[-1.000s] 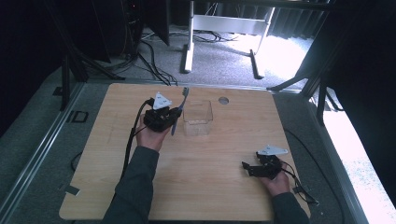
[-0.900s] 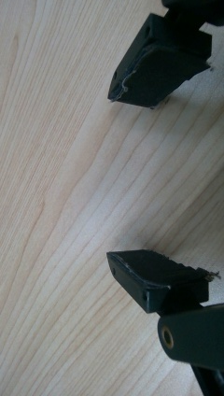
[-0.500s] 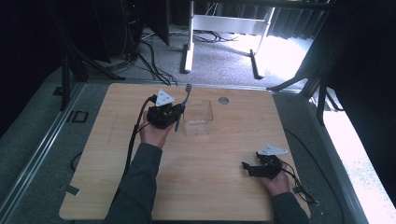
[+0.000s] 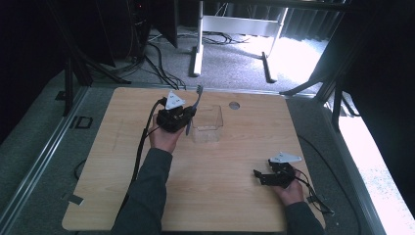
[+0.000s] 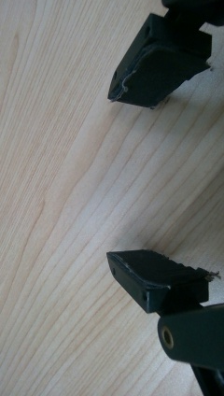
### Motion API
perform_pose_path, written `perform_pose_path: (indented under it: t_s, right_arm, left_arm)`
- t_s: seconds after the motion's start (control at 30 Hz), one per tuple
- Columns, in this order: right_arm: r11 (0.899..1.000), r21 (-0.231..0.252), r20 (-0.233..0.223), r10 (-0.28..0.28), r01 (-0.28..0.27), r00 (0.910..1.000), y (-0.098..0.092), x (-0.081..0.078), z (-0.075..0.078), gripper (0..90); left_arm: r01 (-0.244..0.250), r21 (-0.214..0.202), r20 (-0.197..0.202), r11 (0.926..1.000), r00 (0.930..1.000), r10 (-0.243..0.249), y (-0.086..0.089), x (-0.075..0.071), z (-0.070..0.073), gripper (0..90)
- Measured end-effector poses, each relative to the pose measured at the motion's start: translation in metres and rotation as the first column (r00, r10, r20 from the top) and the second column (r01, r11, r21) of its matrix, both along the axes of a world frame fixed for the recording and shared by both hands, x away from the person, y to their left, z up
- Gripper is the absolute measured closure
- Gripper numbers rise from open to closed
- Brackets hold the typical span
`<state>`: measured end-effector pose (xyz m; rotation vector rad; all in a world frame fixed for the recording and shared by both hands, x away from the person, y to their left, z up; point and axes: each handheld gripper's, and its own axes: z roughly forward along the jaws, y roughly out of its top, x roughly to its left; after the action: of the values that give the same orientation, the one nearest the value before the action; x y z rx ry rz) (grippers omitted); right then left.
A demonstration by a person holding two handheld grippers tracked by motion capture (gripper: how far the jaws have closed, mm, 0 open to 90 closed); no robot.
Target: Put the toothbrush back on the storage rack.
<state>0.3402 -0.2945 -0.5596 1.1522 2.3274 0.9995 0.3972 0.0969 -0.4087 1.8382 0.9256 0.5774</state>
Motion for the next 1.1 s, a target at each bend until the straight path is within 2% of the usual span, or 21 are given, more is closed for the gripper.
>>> perform_pose_path:
  t_s: [0.2,0.73,1.1]
  right_arm:
    - [1.000,0.000,0.000,0.001,-0.001,1.0000,0.000,0.000,0.000,18.7]
    - [1.000,0.000,0.000,0.000,0.000,1.0000,0.000,0.000,0.000,18.7]
    - [1.000,0.001,-0.001,-0.001,0.001,1.0000,0.000,0.000,0.000,18.7]
  left_arm:
    - [0.012,0.012,0.015,0.9999,0.9998,-0.012,-0.005,0.002,0.003,82.0]
    - [0.010,-0.024,0.033,0.9997,0.9994,-0.009,-0.010,0.007,0.002,82.0]
    - [0.020,-0.019,0.045,0.9996,0.9988,-0.019,-0.015,0.010,0.007,82.0]
